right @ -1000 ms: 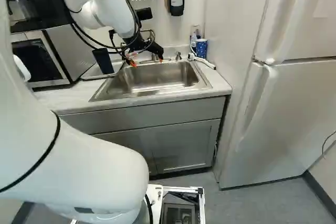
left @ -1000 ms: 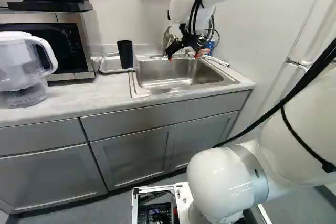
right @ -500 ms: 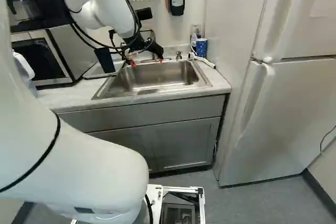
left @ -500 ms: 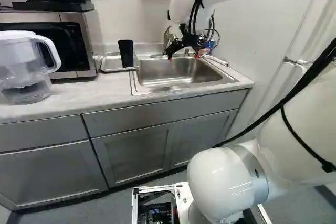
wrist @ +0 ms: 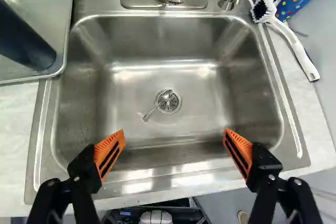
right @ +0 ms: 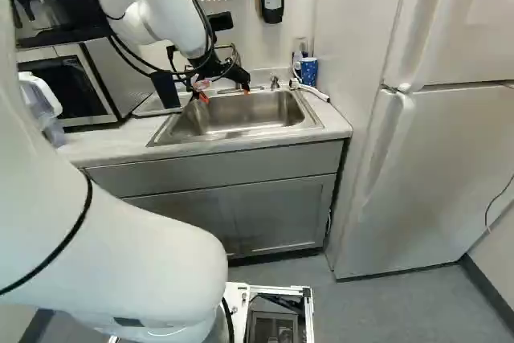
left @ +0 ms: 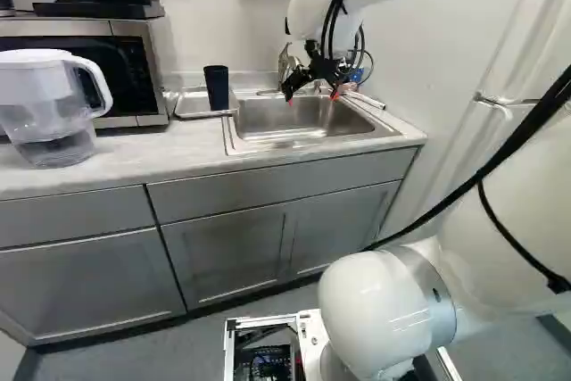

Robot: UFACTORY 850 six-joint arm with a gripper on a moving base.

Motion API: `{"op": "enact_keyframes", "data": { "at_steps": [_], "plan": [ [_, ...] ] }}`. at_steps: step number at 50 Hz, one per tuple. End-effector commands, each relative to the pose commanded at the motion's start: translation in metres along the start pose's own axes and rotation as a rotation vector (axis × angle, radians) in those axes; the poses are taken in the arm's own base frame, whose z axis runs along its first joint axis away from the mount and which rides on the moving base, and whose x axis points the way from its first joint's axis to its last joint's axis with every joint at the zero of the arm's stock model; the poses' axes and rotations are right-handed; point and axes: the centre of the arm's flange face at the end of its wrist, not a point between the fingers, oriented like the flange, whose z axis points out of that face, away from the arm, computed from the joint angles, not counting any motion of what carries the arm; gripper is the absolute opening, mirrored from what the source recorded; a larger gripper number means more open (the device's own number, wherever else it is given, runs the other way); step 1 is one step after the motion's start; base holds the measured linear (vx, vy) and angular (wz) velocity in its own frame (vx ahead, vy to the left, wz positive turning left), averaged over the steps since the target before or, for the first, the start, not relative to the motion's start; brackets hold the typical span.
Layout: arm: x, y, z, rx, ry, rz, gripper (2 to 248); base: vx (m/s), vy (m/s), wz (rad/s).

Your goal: Rinse the cup and place it in the tray

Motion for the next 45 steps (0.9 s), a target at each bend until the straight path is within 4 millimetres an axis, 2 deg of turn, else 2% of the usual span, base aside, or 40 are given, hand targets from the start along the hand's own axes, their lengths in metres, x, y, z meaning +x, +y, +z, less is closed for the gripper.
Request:
{"op": "enact_keyframes", "data": {
  "at_steps": [45],
  "plan": [
    [0.0000, 0.0000, 0.0000, 0.000, 0.000, 0.000, 247, -0.095, 0.001, 0.017]
  ]
}}
